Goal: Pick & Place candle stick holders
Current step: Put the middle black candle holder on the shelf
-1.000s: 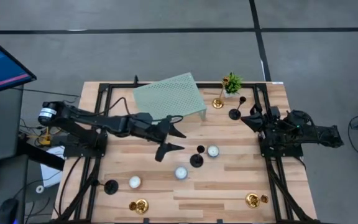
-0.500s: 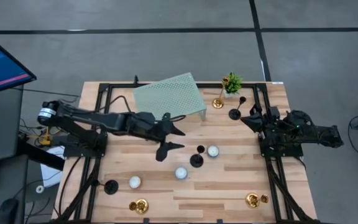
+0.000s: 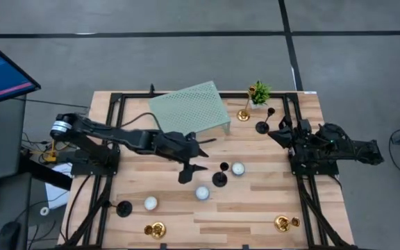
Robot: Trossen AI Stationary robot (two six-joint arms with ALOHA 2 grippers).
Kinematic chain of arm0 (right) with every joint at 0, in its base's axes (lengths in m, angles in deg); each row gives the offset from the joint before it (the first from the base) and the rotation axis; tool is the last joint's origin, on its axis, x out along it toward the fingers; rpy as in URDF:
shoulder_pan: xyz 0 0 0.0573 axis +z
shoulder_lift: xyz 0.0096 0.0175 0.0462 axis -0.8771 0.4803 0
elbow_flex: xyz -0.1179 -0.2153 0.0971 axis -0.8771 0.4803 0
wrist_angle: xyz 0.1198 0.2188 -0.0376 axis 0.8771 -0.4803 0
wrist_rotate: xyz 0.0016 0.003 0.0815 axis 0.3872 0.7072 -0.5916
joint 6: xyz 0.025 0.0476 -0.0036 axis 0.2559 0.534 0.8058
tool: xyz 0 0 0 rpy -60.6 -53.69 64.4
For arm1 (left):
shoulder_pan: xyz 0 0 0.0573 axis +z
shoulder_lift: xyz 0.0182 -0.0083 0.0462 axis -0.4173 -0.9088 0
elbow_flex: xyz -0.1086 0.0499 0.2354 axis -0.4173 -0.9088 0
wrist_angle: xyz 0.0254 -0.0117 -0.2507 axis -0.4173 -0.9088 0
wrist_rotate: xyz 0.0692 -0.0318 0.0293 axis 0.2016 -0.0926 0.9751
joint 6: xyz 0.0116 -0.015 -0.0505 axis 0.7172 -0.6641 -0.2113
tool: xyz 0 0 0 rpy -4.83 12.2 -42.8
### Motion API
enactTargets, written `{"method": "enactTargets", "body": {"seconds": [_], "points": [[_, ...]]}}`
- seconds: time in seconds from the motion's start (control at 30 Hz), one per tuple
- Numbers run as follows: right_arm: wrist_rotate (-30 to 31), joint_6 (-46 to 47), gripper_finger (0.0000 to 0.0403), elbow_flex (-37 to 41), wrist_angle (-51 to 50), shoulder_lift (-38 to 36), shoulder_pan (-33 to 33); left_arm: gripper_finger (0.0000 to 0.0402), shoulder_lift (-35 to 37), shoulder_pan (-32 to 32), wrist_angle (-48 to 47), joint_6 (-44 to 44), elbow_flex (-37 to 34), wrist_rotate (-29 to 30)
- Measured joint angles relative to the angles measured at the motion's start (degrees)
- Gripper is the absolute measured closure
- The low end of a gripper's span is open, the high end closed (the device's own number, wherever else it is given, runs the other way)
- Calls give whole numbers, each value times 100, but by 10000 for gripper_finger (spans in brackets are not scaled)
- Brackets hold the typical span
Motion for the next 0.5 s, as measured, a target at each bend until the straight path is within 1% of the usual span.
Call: {"method": "enactTargets", "body": {"seconds": [0.2,0.33,0.5], "points": [[0,-1,403,0,-3,1,0,169,-436,-3,167,1,0,-77],[0,-2,403,0,-57,1,0,169,-566,-2,597,51,0,-99],[0,-2,403,0,-98,-1,0,169,-689,-2,742,130,0,-127]]}}
